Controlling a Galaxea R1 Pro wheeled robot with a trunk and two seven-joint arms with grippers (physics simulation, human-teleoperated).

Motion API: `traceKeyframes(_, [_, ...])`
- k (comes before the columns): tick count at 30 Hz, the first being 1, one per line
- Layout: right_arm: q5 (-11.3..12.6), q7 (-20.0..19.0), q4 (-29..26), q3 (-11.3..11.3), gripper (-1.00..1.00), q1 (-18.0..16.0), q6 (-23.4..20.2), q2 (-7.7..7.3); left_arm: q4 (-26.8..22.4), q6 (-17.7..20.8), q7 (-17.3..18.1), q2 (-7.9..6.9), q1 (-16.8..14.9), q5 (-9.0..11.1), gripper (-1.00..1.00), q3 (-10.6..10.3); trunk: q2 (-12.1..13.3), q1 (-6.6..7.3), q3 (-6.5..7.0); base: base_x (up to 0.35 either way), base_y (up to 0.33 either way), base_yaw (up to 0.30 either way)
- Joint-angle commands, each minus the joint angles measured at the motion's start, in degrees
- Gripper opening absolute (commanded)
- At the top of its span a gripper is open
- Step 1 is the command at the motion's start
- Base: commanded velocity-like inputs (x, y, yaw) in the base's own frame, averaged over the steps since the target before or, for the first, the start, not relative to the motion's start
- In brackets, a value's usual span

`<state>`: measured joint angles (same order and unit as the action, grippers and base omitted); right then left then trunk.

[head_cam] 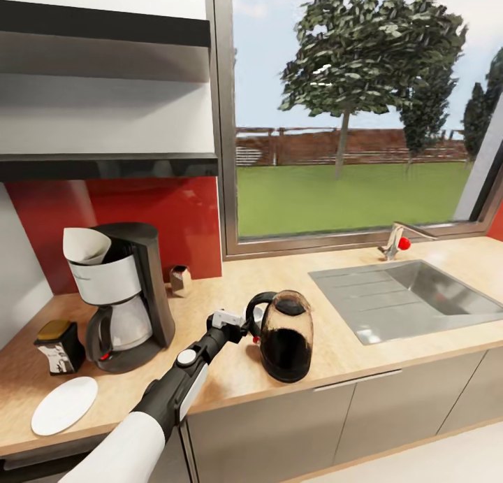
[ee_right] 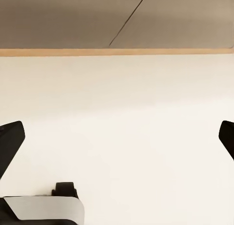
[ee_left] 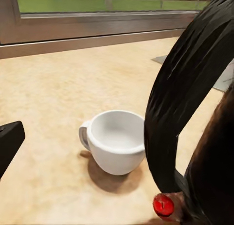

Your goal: Set up a coffee station on the kitchen countertop: keep the coffee maker on the countertop, move the bottle of coffee from the kitchen shelf to the counter next to the coffee maker, place a paper coffee filter on top of the coffee maker, put the saucer next to the coffee maker with the coffee cup on the saucer, and place the electric kettle next to the coffee maker.

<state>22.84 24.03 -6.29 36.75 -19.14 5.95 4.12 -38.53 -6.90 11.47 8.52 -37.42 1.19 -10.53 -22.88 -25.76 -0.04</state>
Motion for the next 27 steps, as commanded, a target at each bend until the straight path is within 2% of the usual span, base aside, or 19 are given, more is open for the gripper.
traceKeyframes(1, [0.62, 0.14, 0.05, 0.43, 1.00, -0.02, 0.29, 0.01, 0.08, -0.19, 0.13, 0.00, -0.01, 0.13, 1.00, -0.02, -0.04, -0.03, -0.02, 0.062, 0.000, 0.000])
traceKeyframes(27, [0.61, 0.14, 0.05, 0.42, 1.00, -0.02, 0.29, 0.01, 0.13, -0.37, 0.13, 0.23, 0.85, 0.13, 1.00, -0.02, -0.04, -0.03, -0.02, 0.022, 0.000, 0.000])
